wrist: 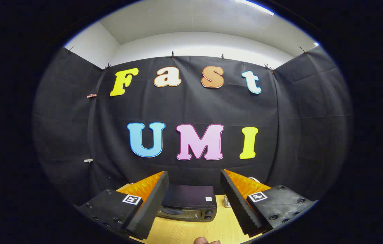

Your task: Open the toaster oven, put the food inside, and close the toaster oven door.

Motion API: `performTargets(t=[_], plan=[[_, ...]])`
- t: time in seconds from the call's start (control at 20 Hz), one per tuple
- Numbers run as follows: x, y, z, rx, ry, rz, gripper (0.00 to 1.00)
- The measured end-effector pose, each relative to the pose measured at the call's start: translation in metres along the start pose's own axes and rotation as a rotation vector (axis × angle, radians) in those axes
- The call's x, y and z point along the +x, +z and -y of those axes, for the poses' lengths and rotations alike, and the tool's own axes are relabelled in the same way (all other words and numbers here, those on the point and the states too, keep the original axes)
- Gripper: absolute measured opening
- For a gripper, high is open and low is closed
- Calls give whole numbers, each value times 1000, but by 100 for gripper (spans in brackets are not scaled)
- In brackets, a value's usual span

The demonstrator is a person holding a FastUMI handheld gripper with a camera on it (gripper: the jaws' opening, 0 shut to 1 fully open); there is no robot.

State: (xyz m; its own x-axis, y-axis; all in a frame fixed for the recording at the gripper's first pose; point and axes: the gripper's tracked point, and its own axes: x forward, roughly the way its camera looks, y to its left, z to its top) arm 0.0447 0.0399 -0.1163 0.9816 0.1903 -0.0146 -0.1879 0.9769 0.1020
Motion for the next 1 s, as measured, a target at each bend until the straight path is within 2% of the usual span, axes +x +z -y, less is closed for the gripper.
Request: performTargets(t=[0.7,1.0], plan=[[-9,1,3,-18,12,-18,98],[-14,4,5,-13,-20,-31,98]])
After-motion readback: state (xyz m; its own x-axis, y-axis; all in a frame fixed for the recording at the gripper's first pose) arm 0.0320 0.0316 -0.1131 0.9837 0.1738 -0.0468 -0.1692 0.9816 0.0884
